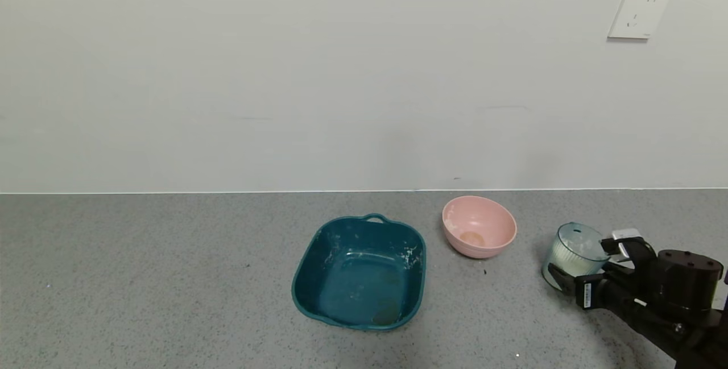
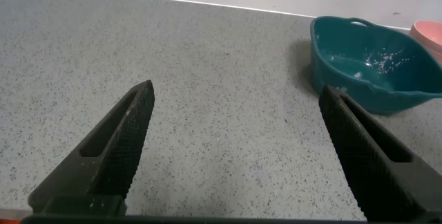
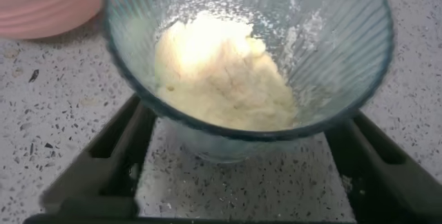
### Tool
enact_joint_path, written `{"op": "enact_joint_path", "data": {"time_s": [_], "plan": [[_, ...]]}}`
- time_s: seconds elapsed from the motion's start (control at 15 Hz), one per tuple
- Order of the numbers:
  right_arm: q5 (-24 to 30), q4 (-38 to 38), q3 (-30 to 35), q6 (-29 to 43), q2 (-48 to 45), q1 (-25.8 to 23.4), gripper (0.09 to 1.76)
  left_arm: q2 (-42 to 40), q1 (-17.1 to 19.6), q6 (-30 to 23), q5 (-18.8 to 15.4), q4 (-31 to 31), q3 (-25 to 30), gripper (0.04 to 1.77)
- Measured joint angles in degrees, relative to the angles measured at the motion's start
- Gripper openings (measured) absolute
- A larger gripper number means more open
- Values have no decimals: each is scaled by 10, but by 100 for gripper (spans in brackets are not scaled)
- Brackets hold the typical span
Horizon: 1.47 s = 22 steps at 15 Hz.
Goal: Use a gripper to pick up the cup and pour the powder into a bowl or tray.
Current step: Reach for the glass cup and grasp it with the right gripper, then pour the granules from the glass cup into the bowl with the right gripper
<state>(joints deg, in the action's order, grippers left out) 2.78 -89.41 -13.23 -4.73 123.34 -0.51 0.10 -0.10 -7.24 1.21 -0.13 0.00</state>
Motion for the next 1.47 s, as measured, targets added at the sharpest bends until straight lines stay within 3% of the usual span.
{"op": "enact_joint_path", "data": {"time_s": [0.07, 0.13, 0.73, 1.0, 1.47], "plan": [[0, 0, 0, 0, 1, 0, 141, 0, 0, 0, 0, 0, 0, 172], [0, 0, 0, 0, 1, 0, 135, 0, 0, 0, 0, 0, 0, 172], [-3, 9, -14, -6, -13, -2, 131, 0, 0, 0, 0, 0, 0, 172], [-5, 133, -64, -23, -64, -5, 131, 0, 0, 0, 0, 0, 0, 172], [-7, 338, -214, -66, -140, -5, 131, 0, 0, 0, 0, 0, 0, 172]]}}
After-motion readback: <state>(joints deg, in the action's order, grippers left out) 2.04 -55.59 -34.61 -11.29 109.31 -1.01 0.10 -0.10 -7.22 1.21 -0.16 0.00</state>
